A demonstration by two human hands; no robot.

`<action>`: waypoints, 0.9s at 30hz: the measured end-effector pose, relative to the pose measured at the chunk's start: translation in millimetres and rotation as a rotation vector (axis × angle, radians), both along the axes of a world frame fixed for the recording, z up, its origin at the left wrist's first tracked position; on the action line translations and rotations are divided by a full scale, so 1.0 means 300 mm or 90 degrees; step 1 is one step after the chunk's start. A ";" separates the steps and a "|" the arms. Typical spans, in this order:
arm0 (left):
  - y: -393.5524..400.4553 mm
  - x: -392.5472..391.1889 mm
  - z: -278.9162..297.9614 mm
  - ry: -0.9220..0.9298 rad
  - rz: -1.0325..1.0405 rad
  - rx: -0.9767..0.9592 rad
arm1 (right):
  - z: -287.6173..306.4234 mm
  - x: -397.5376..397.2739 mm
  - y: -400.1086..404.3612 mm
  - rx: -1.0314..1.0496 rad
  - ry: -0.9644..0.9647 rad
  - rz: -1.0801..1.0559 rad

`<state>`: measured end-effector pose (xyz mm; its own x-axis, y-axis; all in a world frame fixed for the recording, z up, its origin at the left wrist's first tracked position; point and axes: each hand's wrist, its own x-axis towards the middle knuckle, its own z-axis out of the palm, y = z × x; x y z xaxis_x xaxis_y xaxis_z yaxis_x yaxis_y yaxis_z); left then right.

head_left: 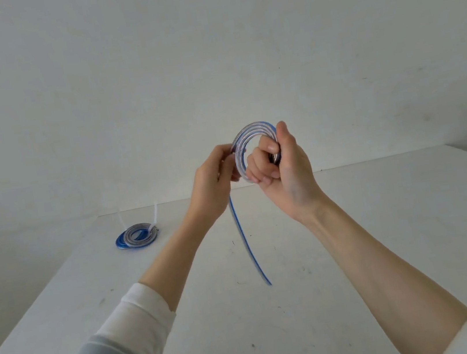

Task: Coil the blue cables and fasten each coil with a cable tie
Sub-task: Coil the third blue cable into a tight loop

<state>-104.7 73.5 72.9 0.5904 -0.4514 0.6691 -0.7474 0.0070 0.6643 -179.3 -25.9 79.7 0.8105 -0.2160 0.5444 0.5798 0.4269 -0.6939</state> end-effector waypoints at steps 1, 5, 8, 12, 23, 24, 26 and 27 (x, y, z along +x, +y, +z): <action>-0.003 -0.006 -0.025 0.015 -0.002 0.007 | 0.009 0.004 -0.005 -0.001 -0.008 -0.002; -0.024 -0.024 -0.100 0.078 0.007 0.026 | 0.022 0.030 -0.031 -0.048 -0.002 -0.034; -0.039 -0.041 -0.136 0.154 -0.003 0.080 | 0.023 0.057 -0.049 -0.172 0.025 -0.160; -0.019 -0.046 -0.193 0.163 0.013 0.193 | 0.005 0.098 -0.083 -0.473 0.062 -0.376; 0.075 0.022 -0.182 -0.377 0.199 0.627 | -0.162 0.142 -0.156 -1.006 0.221 -0.527; 0.080 0.023 -0.171 -0.433 0.221 0.671 | -0.181 0.142 -0.157 -1.035 0.232 -0.520; 0.094 0.025 -0.141 -0.527 0.248 0.708 | -0.215 0.140 -0.156 -1.054 0.259 -0.492; 0.104 0.026 -0.125 -0.583 0.257 0.696 | -0.228 0.139 -0.151 -1.048 0.279 -0.469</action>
<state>-96.8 104.7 35.2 0.3648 -0.8766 0.3137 -0.7291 -0.4786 -0.4893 -137.7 -71.2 11.3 0.9335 -0.0832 0.3488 -0.0012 -0.9734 -0.2291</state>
